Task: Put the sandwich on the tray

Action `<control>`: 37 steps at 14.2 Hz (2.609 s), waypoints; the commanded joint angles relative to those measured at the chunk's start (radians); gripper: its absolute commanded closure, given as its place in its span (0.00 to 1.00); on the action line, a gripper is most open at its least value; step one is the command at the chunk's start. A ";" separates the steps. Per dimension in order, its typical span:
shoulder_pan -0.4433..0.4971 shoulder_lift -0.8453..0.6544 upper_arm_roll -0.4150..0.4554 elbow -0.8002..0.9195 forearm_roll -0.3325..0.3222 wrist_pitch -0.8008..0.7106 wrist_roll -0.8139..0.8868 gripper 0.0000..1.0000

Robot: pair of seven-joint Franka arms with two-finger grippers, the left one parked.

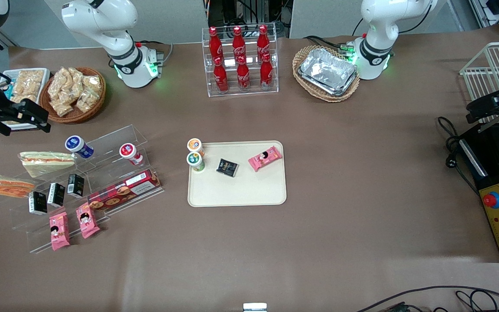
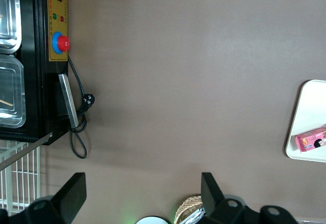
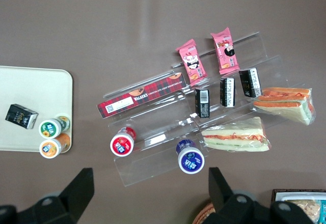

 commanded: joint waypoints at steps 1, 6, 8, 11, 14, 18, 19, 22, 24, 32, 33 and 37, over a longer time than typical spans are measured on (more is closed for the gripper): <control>-0.010 0.008 -0.005 0.011 0.004 -0.001 0.013 0.00; -0.037 0.025 -0.056 0.012 0.000 0.007 -0.148 0.00; -0.053 0.025 -0.097 0.012 0.003 0.008 -0.201 0.00; -0.054 0.033 -0.157 0.012 -0.005 0.042 -0.238 0.00; -0.070 0.066 -0.179 0.012 -0.106 0.106 -0.217 0.00; -0.112 0.097 -0.217 0.009 -0.046 0.156 -0.255 0.00; -0.125 0.108 -0.222 0.008 -0.039 0.177 -0.324 0.00; -0.195 0.160 -0.223 0.009 0.001 0.241 -0.598 0.00; -0.226 0.197 -0.223 0.009 0.004 0.262 -0.726 0.00; -0.275 0.336 -0.222 0.002 0.040 0.326 -1.176 0.00; -0.275 0.346 -0.220 -0.003 0.041 0.334 -1.241 0.00; -0.272 0.398 -0.220 -0.004 0.038 0.347 -1.329 0.00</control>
